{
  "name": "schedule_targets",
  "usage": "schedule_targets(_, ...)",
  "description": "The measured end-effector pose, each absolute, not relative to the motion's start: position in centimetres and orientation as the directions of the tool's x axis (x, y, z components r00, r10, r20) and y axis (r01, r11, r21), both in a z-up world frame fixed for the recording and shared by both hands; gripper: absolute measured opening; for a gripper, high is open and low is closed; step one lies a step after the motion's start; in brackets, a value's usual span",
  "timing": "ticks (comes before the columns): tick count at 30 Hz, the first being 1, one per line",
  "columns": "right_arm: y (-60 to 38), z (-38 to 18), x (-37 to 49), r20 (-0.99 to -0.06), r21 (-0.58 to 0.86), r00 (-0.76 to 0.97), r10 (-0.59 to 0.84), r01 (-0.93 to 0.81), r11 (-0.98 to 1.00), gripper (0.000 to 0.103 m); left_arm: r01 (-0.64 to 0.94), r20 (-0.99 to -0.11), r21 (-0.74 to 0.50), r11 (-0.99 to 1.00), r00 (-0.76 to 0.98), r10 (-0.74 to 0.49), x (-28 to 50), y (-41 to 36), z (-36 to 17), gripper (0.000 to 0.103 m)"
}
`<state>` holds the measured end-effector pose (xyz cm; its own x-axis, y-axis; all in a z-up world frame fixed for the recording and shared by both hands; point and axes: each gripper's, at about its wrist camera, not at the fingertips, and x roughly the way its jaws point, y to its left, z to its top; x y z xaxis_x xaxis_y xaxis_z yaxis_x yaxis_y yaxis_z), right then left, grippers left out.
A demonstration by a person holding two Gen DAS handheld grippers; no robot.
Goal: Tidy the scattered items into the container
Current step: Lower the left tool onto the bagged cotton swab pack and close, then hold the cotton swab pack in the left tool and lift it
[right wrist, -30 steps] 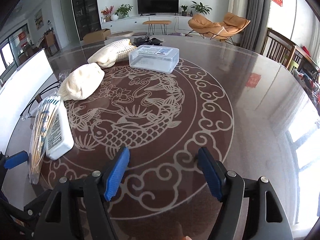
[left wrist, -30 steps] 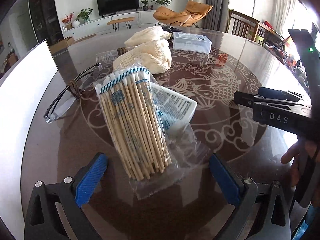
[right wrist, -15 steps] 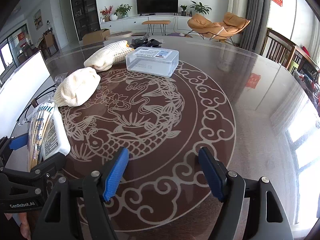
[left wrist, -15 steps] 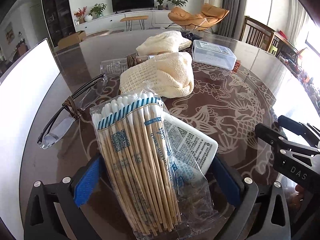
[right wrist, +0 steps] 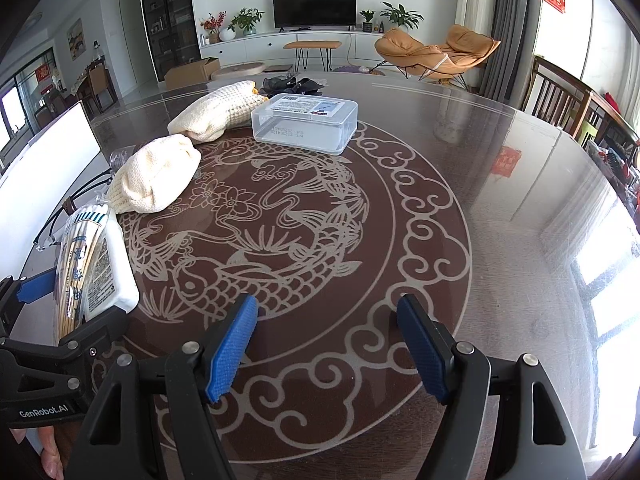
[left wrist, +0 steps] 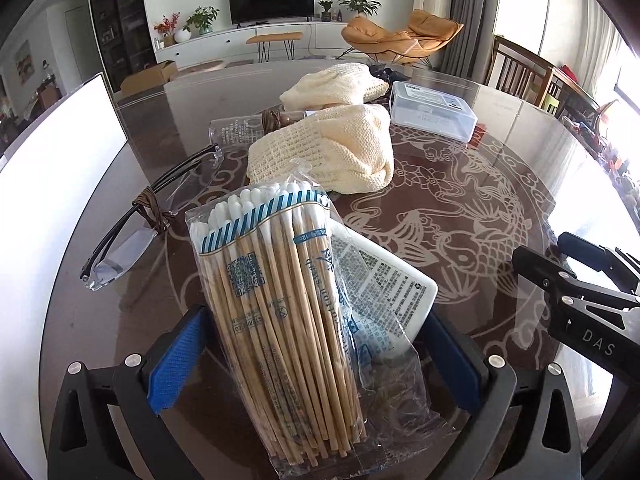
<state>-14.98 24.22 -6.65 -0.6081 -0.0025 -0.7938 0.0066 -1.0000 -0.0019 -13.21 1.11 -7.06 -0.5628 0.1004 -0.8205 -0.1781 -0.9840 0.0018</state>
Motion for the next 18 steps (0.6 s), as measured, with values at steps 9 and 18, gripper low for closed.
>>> schedule_targets(9,24.22,-6.64,-15.01,-0.794,-0.002,-0.608,-0.003,0.007,-1.000,0.074,-0.169,-0.818,0.001,-0.986,-0.566,0.096,-13.09,0.69,-7.06,0.103)
schedule_targets(18,24.22,-6.65,-14.96,-0.794,-0.002,-0.608,-0.003,0.007,-1.000,0.074,-0.167,-0.818,0.001,-0.986,-0.567,0.095,-13.05,0.65,-7.09,0.103)
